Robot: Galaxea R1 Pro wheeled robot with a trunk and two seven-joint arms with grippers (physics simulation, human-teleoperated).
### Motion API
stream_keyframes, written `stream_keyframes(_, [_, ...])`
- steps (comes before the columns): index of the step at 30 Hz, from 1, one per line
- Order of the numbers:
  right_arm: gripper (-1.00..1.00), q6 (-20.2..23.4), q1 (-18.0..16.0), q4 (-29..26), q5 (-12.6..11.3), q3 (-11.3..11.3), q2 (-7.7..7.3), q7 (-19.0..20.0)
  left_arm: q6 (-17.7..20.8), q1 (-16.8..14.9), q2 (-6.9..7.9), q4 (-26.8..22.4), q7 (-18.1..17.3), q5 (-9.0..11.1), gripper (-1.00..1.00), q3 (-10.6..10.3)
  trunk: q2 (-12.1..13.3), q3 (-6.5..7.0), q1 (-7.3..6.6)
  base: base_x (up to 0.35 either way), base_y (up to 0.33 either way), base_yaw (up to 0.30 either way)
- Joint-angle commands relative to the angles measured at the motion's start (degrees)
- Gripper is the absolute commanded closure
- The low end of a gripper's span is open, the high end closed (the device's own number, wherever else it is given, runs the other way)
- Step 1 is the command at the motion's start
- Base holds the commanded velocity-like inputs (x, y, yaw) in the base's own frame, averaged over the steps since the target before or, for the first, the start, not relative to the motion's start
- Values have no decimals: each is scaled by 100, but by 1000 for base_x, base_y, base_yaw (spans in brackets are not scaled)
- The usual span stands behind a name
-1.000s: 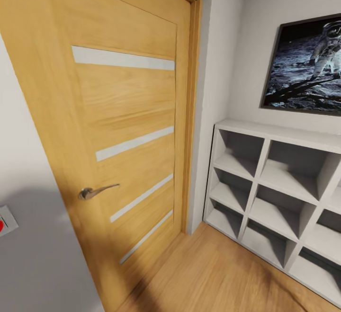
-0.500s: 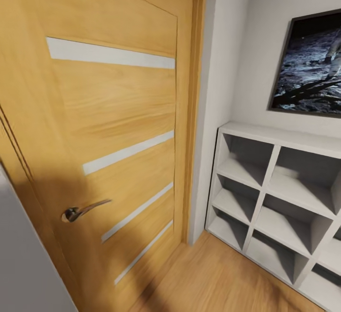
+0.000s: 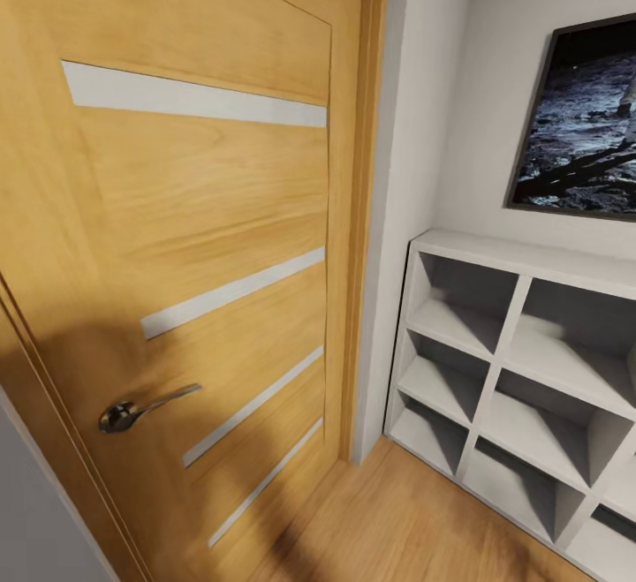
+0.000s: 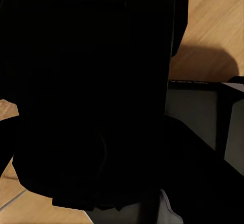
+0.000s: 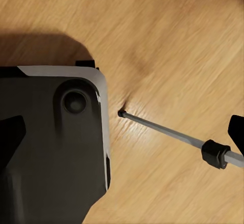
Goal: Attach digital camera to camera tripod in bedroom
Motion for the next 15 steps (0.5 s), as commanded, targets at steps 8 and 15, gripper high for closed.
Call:
stream_keyframes(8, [-100,-34,-6,18,0,-7,1,-10,25,-1,0,-2,-21,54,100,-48,-4,-2,2,40,53,0])
stream_keyframes(15, [-100,-34,-6,18,0,-13,0,-10,25,-1,-21,-2,-21,54,100,-48,-4,-2,2,14,19,0])
